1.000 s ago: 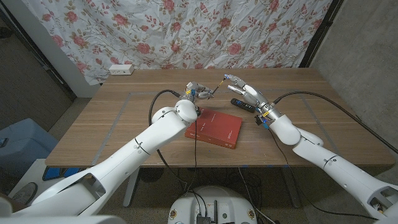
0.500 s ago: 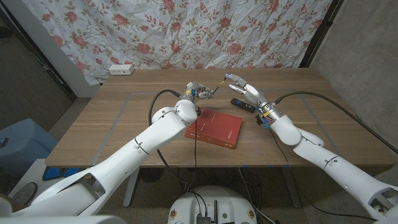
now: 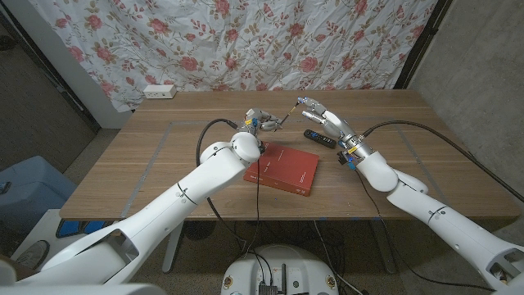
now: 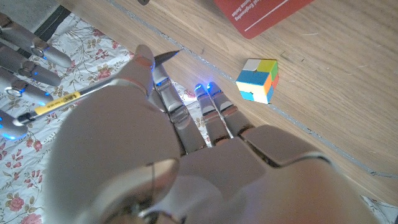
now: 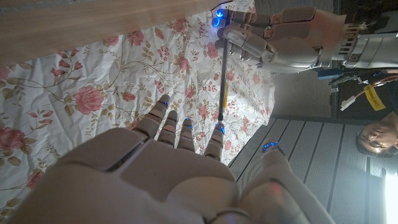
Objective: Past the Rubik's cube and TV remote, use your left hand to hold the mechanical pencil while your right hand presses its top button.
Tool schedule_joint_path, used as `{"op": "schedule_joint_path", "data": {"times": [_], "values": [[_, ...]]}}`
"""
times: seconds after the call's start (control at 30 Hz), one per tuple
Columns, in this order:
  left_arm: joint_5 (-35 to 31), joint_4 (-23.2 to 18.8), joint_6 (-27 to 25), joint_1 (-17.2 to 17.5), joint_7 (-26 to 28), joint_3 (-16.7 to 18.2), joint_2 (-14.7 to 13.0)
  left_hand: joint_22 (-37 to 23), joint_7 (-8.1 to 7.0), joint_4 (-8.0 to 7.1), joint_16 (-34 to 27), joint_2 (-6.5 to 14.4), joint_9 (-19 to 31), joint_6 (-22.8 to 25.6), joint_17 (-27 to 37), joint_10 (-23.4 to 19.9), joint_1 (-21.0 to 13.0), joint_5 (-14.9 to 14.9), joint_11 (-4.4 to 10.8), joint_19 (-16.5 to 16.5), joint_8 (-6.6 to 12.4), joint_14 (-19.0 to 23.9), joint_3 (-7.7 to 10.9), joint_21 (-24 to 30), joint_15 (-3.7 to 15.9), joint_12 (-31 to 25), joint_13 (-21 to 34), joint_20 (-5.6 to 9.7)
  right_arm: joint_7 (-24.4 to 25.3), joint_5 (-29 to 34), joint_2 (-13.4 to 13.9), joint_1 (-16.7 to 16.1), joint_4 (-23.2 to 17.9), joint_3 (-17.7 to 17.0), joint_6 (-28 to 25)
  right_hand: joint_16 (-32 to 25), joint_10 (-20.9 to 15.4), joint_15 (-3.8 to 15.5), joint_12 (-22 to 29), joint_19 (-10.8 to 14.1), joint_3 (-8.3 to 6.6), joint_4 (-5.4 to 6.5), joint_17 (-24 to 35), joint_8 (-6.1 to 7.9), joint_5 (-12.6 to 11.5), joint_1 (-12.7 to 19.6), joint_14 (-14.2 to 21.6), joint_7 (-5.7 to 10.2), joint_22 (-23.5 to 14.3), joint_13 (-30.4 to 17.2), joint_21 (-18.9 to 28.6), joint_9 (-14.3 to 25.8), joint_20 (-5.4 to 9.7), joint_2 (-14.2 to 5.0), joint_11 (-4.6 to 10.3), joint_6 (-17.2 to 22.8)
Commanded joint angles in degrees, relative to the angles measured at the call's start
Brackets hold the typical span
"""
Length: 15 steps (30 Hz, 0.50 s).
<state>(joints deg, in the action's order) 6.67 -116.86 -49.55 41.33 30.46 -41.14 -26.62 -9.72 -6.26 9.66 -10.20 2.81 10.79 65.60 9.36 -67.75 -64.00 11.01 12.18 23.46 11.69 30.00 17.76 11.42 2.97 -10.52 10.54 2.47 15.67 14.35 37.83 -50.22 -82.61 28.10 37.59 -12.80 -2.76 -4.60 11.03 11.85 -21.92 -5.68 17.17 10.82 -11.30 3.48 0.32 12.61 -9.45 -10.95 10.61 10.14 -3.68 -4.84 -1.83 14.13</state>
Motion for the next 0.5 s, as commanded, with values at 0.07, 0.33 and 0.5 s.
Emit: {"op": "schedule_joint_path", "data": {"times": [0.07,0.33,0.5], "values": [[0.0,0.0,-0.2,0.1,0.1,0.0,0.1,-0.3,-0.06,0.02,0.1,0.5,0.3,0.0,0.1,-0.8,-0.1,0.3,0.63,-0.2,0.25,-0.3,-0.20,0.1,8.68,-0.3,0.3,1.53,-0.1,-0.1,0.1,-0.2,-0.2,-0.2,-0.1,-0.3,-0.4,-0.22,0.3,0.3,-0.27,0.12,0.1,0.08,-0.4,0.3,-0.2,0.05,-0.2,-0.1,0.2,0.0,-0.18,-1.96,0.20,0.6],[0.0,0.0,-0.2,0.1,0.1,0.0,0.0,-0.3,-0.08,0.03,0.1,0.5,0.3,0.0,0.1,-0.8,-0.1,0.3,0.64,-0.2,0.26,-0.3,-0.23,0.1,8.69,-0.3,0.3,1.50,0.1,-0.1,0.0,-0.1,-0.1,-0.3,0.0,-0.4,-0.4,-0.30,0.3,0.3,-0.28,0.11,0.1,0.03,-0.4,0.3,-0.2,0.05,-0.2,-0.1,0.2,0.0,-0.19,-1.96,0.17,0.6],[0.0,-0.2,-0.7,0.0,0.2,0.0,0.1,-0.3,-0.05,0.02,0.1,0.5,0.3,0.0,0.1,-0.8,-0.1,0.3,0.63,-0.2,0.25,-0.3,-0.26,0.1,8.67,-0.3,0.3,1.50,0.3,-0.1,0.1,-0.1,-0.2,-0.6,0.2,-0.4,-0.4,-0.31,0.4,0.3,-0.28,0.11,0.1,0.00,-0.4,0.3,-0.2,0.05,-0.2,-0.1,0.2,0.0,-0.21,-1.95,0.18,0.6]]}}
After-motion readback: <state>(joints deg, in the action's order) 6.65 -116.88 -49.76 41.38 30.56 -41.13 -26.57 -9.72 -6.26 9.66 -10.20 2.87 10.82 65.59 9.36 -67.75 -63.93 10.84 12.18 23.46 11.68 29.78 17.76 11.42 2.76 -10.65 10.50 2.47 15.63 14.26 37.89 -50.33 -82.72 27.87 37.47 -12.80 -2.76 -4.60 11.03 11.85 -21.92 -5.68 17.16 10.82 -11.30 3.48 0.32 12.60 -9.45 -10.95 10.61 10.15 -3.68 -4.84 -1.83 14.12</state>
